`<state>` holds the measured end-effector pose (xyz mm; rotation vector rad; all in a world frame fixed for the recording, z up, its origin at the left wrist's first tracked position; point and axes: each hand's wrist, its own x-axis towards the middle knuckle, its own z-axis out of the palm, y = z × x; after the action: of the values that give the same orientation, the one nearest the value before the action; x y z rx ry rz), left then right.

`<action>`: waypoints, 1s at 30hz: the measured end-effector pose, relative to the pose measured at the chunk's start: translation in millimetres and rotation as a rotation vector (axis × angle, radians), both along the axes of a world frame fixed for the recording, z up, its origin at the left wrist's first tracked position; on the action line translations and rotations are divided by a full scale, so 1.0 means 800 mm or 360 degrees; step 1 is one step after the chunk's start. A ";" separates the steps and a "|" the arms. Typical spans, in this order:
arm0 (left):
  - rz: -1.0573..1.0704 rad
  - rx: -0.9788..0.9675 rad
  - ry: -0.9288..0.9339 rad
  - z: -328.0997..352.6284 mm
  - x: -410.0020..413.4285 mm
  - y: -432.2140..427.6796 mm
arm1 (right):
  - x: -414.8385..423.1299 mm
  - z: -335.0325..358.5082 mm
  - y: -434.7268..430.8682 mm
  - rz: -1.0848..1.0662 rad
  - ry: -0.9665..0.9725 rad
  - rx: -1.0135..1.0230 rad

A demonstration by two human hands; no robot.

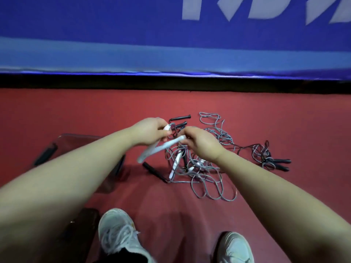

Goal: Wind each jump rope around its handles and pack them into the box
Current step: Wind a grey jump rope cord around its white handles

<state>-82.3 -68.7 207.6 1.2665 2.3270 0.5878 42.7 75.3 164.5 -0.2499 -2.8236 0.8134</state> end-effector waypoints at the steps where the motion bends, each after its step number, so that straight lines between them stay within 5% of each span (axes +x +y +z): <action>1: 0.0014 0.0033 0.0094 0.017 0.008 -0.002 | 0.009 0.021 -0.002 -0.0031 0.0089 -0.0115; 11: -0.0110 0.0246 0.0260 0.155 0.109 -0.026 | 0.092 0.163 -0.038 0.0017 0.0434 -0.0396; 19: -0.0162 0.0297 0.0248 0.179 0.133 -0.008 | 0.111 0.203 -0.015 -0.0034 0.0492 -0.0405; 23: -0.0069 0.0561 -0.0435 0.156 0.121 0.015 | 0.099 0.197 0.010 -0.0072 0.0419 -0.0157; 30: -0.0083 0.0542 -0.0461 0.104 0.095 0.048 | 0.072 0.159 0.039 0.0006 -0.0010 0.0665</action>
<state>-6.7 -30.1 290.6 1.2806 2.0053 1.1074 100.6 106.6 291.7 -0.1815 -2.9123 0.2082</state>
